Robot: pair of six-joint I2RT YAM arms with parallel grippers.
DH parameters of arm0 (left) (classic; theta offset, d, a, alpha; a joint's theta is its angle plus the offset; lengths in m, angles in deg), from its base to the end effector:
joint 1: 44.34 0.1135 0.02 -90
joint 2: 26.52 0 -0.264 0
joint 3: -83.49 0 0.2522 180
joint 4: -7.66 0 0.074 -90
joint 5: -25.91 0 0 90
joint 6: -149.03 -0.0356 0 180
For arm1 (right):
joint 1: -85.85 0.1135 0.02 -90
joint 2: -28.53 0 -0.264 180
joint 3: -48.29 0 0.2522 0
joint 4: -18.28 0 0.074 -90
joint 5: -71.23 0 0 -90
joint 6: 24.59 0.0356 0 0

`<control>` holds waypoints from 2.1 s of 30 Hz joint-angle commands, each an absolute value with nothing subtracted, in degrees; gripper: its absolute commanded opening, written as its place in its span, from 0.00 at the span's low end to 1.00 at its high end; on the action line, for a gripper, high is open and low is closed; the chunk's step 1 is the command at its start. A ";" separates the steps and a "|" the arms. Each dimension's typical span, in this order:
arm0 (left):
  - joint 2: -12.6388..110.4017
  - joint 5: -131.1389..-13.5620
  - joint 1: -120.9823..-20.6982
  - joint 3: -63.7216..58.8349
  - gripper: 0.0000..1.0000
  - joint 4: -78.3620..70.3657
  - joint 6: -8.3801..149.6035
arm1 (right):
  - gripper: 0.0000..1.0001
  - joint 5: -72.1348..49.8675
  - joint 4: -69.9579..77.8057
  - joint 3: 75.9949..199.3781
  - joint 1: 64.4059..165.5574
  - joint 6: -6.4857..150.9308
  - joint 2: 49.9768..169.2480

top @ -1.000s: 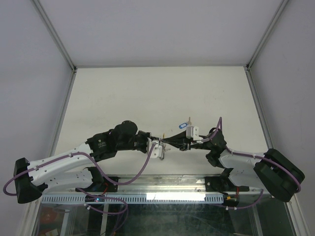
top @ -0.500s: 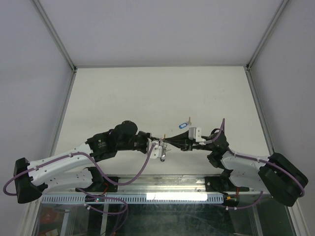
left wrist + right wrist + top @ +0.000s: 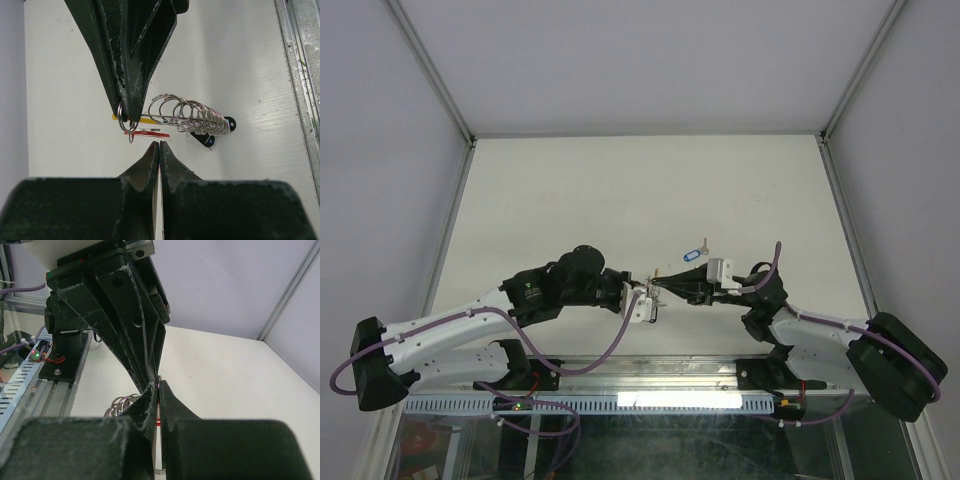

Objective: Put the keys on the keyring

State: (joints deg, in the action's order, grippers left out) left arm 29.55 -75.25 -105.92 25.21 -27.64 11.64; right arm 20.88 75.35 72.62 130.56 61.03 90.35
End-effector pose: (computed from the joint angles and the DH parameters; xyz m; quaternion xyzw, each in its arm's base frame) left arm 0.0967 -0.1932 0.2828 0.7392 0.4706 -0.1434 0.4600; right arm 0.1197 0.1505 0.2267 -0.4774 0.3783 0.4485 0.6541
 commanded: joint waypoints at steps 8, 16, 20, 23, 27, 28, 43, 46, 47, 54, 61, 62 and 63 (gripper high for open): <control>28.05 -74.41 -106.48 23.49 0.03 -25.59 12.60 | 0.00 18.82 79.91 72.12 130.33 60.83 88.72; 24.63 -73.03 -106.48 26.12 0.25 -20.28 14.53 | 0.00 20.09 78.60 72.56 130.33 60.55 88.69; 25.59 -74.22 -106.48 25.82 0.25 -19.37 14.68 | 0.00 21.22 78.60 73.07 130.33 60.99 89.15; 26.49 -75.56 -106.48 25.46 0.21 -18.97 14.82 | 0.00 21.35 78.57 73.26 130.33 61.10 89.10; 26.91 -75.83 -106.48 25.51 0.18 -19.01 15.17 | 0.00 21.09 78.39 73.03 130.33 61.01 88.77; 26.82 -75.64 -106.48 25.64 0.17 -19.10 15.24 | 0.00 21.05 78.43 72.96 130.34 60.95 88.68; 26.04 -77.41 -106.48 26.36 0.30 -19.88 15.18 | 0.00 20.89 77.92 72.97 130.38 60.75 88.22; 26.14 -77.40 -106.48 26.40 0.30 -19.99 15.01 | 0.00 20.95 77.91 73.01 130.35 60.75 88.10; 26.27 -77.51 -106.48 26.34 0.29 -20.01 14.81 | 0.00 21.02 77.91 73.01 130.33 60.75 88.14; 28.11 -78.31 -106.48 25.44 0.17 -19.99 14.13 | 0.00 21.52 77.98 73.39 130.33 61.08 88.30; 28.11 -77.94 -106.48 25.59 0.10 -20.00 14.03 | 0.00 21.22 77.98 73.05 130.33 61.01 87.84; 28.07 -77.83 -106.48 25.63 0.09 -20.00 13.99 | 0.00 21.22 77.94 73.11 130.33 61.01 87.78; 27.94 -77.74 -106.48 25.69 0.07 -20.00 13.95 | 0.00 21.22 77.99 73.06 130.37 61.01 87.77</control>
